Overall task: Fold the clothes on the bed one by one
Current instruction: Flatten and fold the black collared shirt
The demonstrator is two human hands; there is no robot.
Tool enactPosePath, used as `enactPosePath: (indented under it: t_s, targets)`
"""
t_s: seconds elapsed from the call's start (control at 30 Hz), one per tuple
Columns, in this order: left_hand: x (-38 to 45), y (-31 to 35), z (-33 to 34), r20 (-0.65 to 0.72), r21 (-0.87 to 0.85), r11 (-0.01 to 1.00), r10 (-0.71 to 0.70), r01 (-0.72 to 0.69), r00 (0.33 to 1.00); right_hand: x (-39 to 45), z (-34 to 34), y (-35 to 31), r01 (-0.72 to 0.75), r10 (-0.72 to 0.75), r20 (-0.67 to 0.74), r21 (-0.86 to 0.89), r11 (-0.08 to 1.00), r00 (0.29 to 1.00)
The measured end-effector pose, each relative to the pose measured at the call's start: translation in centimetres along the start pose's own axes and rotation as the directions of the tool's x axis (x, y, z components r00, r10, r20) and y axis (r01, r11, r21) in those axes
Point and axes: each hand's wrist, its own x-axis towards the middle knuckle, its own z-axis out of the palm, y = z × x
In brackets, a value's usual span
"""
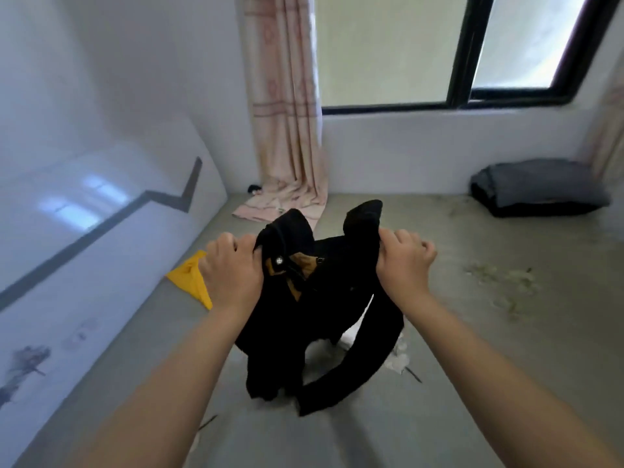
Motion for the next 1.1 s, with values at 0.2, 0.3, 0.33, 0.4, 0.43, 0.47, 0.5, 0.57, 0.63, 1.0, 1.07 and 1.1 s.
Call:
enactPosePath:
  t_s: [0.2,0.3,0.33,0.4,0.43,0.47,0.5,0.57,0.63,1.0,1.07,1.1]
  targets:
    - [-0.7,3.0,-7.7,0.014,0.021,0.994,0.105,-0.105,0.994,1.1,-10.2,-1.0,0.032,-0.033,0.018,0.013,0.999,0.999]
    - [-2.6,2.6,-10.7,0.125,0.09,0.983,0.15,-0.162,0.981,-1.5,-14.9,-0.9,0.169,-0.157,0.13,-0.09,0.981,0.979]
    - [-3.5,2.3,-11.6,0.158,0.104,0.979,0.157,-0.174,0.975,-2.5,-16.1,-0.8,0.181,-0.164,0.147,-0.112,0.977,0.975]
    - [-5.7,1.8,-13.0,0.166,0.064,0.978,0.184,-0.197,0.969,-4.5,-18.5,-0.6,0.219,-0.195,0.14,-0.182,0.959,0.971]
    - [-7.0,1.7,-13.7,0.143,0.005,0.979,0.2,-0.203,0.969,-5.7,-19.6,-0.6,0.242,-0.221,0.117,-0.212,0.947,0.968]
    - [-8.5,1.6,-14.4,0.113,-0.067,0.977,0.209,-0.202,0.971,-7.0,-20.6,-0.6,0.268,-0.256,0.081,-0.229,0.936,0.963]
    - [-10.0,1.4,-15.1,0.085,-0.131,0.971,0.211,-0.199,0.974,-8.4,-21.4,-0.7,0.293,-0.29,0.047,-0.235,0.927,0.956]
    - [-12.8,0.9,-16.2,0.032,-0.196,0.959,0.215,-0.205,0.976,-11.1,-22.5,-0.8,0.307,-0.31,0.026,-0.244,0.92,0.95]
    - [-15.2,0.0,-16.8,0.019,-0.19,0.958,0.224,-0.217,0.974,-13.3,-23.0,-0.7,0.305,-0.302,0.051,-0.258,0.917,0.952]
    - [-19.0,-6.2,-10.1,0.163,-0.087,0.992,0.107,-0.094,0.981,-19.0,-13.5,2.4,0.385,-0.317,0.303,-0.198,0.901,0.899]
    - [-17.9,-7.2,-7.3,0.208,-0.018,0.996,0.087,-0.085,0.974,-18.3,-10.1,2.7,0.36,-0.293,0.325,-0.17,0.917,0.899]
    - [-17.2,-7.7,-5.8,0.223,0.013,0.996,0.078,-0.083,0.972,-17.8,-8.1,3.0,0.346,-0.28,0.328,-0.164,0.924,0.902]
